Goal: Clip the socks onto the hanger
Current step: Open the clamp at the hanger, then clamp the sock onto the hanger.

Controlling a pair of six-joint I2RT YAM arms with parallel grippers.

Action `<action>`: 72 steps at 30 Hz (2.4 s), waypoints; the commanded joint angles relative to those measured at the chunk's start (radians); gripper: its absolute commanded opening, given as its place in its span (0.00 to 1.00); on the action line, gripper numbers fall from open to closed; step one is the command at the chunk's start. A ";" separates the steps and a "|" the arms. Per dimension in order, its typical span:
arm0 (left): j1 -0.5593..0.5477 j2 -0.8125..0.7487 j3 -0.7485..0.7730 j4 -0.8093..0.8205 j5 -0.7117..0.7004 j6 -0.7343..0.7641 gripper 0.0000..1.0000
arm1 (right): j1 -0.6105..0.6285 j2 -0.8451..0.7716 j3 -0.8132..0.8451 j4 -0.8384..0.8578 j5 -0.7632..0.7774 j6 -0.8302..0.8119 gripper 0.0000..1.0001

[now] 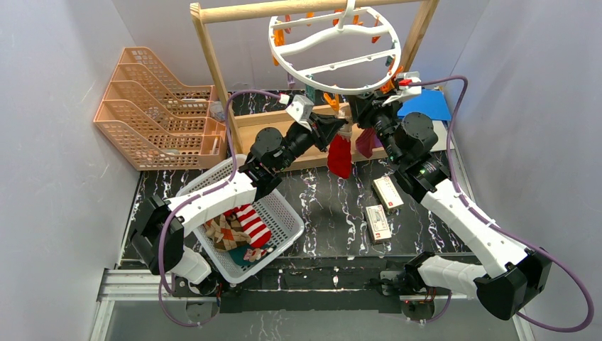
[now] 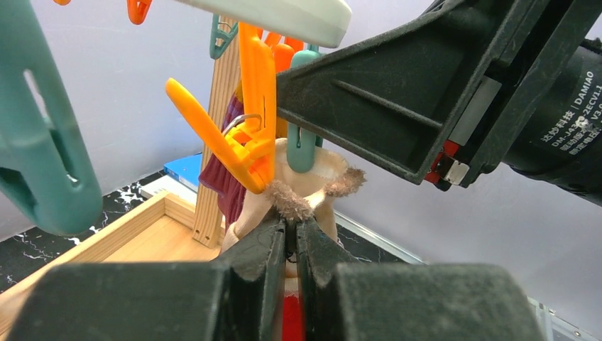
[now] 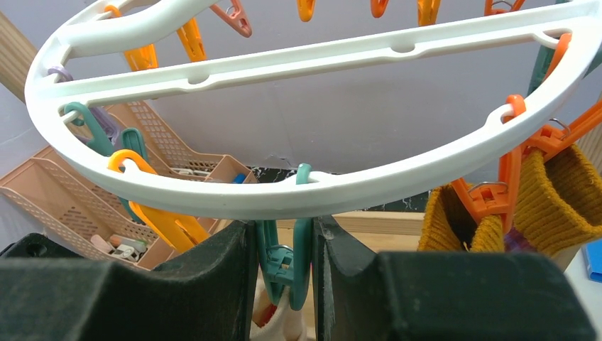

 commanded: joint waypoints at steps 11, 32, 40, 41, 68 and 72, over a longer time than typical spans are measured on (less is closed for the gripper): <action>-0.005 -0.003 0.060 0.047 0.001 0.005 0.00 | -0.003 -0.034 0.055 -0.031 -0.013 0.050 0.46; -0.006 -0.002 0.055 0.049 0.000 0.005 0.00 | -0.004 -0.040 0.223 -0.326 0.025 0.094 0.71; -0.004 -0.002 0.054 0.049 0.002 0.007 0.00 | -0.004 -0.012 0.286 -0.383 0.046 0.087 0.65; -0.005 -0.003 0.053 0.049 0.001 0.007 0.00 | -0.003 -0.007 0.299 -0.390 0.039 0.082 0.65; -0.005 0.003 0.048 0.049 0.000 0.010 0.00 | -0.004 0.095 0.455 -0.607 0.024 0.056 0.68; -0.005 0.003 0.048 0.047 0.001 0.010 0.00 | -0.003 0.110 0.467 -0.602 0.021 0.051 0.68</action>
